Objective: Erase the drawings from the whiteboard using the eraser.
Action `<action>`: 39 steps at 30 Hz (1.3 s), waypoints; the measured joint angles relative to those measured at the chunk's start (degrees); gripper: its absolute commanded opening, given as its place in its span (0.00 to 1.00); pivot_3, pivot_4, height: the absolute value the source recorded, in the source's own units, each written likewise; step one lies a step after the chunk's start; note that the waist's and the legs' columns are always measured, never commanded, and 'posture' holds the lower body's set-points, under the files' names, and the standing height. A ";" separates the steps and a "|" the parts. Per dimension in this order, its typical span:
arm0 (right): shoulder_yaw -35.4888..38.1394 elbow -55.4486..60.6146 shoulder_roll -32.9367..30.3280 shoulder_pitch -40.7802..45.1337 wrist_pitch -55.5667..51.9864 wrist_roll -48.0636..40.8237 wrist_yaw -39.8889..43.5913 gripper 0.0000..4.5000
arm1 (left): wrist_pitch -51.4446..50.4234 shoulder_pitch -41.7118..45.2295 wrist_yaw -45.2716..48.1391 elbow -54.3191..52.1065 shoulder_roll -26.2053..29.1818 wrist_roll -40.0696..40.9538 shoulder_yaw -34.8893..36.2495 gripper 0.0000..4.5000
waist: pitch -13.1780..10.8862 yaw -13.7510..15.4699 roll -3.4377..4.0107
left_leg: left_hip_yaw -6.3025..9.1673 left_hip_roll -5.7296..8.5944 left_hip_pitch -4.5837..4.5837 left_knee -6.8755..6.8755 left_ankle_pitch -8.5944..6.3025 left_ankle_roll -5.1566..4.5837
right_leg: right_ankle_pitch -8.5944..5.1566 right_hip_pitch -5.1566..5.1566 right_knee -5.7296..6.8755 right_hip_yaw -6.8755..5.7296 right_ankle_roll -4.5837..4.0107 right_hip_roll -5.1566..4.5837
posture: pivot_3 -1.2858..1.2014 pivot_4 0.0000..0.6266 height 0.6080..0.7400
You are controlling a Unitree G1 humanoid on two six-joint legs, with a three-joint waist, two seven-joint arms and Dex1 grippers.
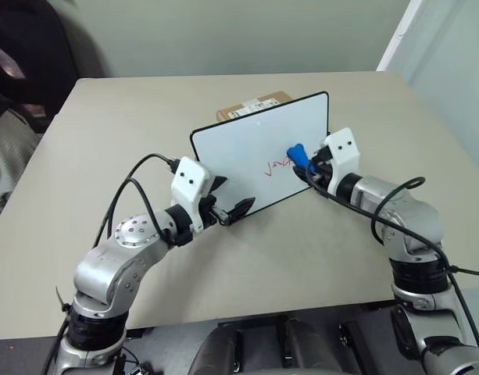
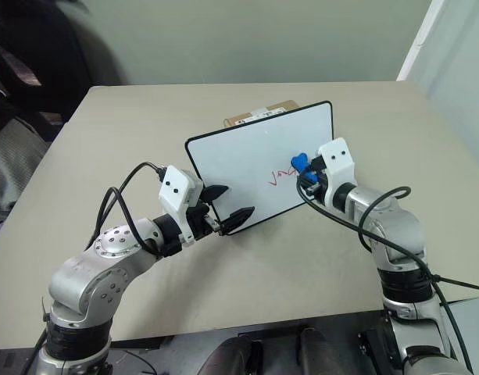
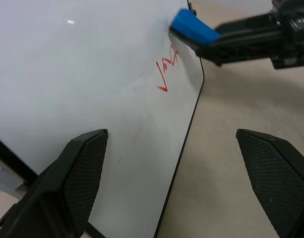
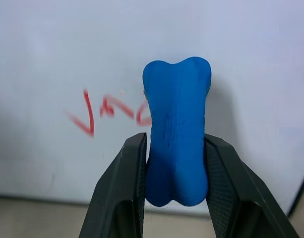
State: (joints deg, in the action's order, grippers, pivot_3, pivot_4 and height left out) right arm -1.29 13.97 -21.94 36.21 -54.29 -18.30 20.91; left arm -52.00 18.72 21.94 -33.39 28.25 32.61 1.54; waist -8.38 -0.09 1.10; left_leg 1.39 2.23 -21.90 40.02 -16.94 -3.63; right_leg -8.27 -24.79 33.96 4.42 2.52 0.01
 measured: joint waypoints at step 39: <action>-1.50 -2.67 1.01 0.36 -4.75 2.19 1.41 0.36 | -0.08 -0.44 0.17 -0.26 -0.02 0.15 0.61 1.00 | 0.00 -0.06 0.00 | 0.00 -0.01 -0.05 -0.01 0.02 0.04 | -0.14 -0.03 0.05 -0.03 -0.29 0.00 | 0.52 0.24 1.00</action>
State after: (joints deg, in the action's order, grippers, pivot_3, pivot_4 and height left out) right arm -2.79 11.30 -20.93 36.57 -59.05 -16.11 22.32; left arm -52.08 18.28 22.11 -33.65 28.23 32.76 2.15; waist -8.38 -0.14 1.10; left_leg 1.40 2.22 -21.95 40.01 -16.93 -3.60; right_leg -8.41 -24.82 34.01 4.39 2.23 0.00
